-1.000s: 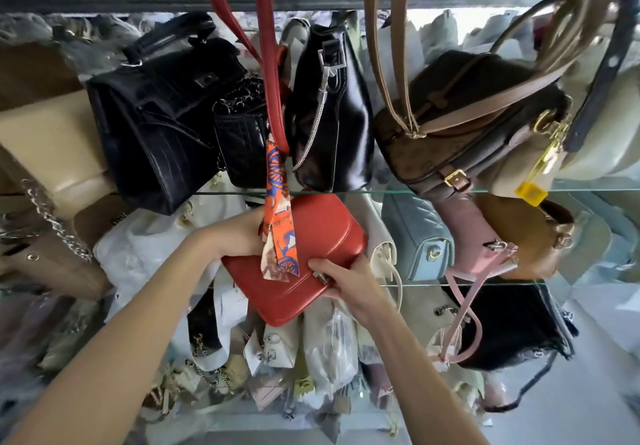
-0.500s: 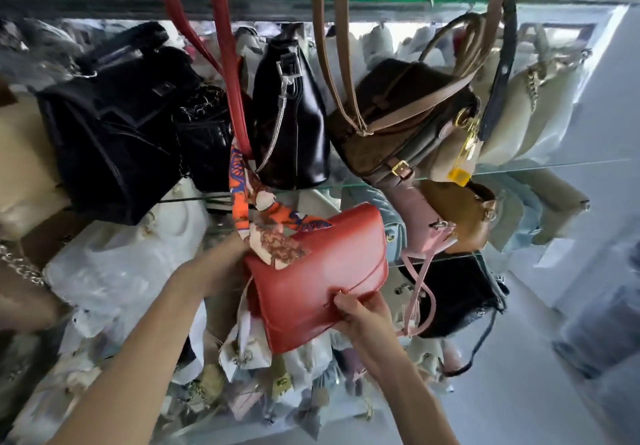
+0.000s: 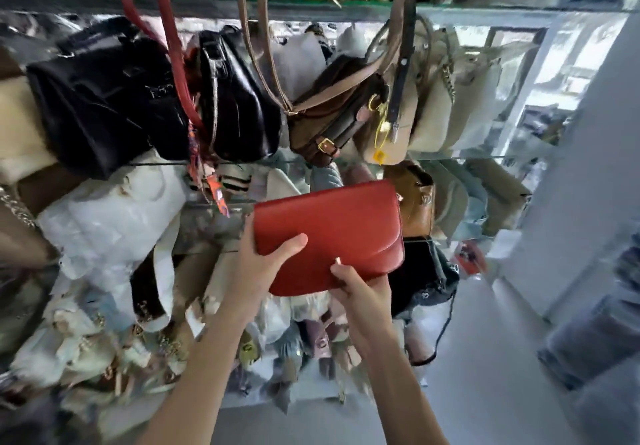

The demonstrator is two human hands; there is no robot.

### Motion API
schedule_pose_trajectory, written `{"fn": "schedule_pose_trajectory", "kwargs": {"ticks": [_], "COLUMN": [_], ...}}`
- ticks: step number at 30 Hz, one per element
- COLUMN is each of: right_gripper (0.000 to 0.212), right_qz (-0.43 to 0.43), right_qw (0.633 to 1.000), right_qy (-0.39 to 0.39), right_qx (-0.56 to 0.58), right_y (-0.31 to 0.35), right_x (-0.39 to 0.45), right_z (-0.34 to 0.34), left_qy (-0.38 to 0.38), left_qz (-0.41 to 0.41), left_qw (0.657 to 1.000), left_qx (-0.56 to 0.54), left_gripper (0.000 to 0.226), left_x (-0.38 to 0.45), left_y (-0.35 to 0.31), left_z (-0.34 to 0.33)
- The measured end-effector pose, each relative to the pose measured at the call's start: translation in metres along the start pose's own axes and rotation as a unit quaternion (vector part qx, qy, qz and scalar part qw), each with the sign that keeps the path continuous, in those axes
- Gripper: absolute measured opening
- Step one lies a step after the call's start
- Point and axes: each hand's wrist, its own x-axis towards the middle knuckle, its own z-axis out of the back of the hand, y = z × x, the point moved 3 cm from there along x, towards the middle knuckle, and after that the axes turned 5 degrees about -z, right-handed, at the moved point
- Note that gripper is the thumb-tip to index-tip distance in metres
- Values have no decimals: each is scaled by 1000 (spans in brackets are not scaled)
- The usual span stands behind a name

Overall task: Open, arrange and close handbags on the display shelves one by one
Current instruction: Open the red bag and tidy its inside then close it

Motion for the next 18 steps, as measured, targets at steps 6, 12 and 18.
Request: {"fn": "schedule_pose_trajectory", "kwargs": {"ticks": [6,12,18], "right_gripper": [53,46,37], "right_qz": [-1,26,40], "right_qw": [997,992,993], "right_qy": [68,118,107], "right_qx": [33,27,-36], "right_y": [29,45,40], "right_x": [-21,-39,-51], "right_z": [41,58,57], "left_qy": [-27,-14,-30], "left_qz": [-43,-42,-3], "left_qw": [999,999,999], "left_qx": [-1,-12,-41], "left_gripper": [56,51,43], "left_x": [-39,-50,-41], "left_y": [-25,-45,-49], "left_z": [-49,-64,-49]}}
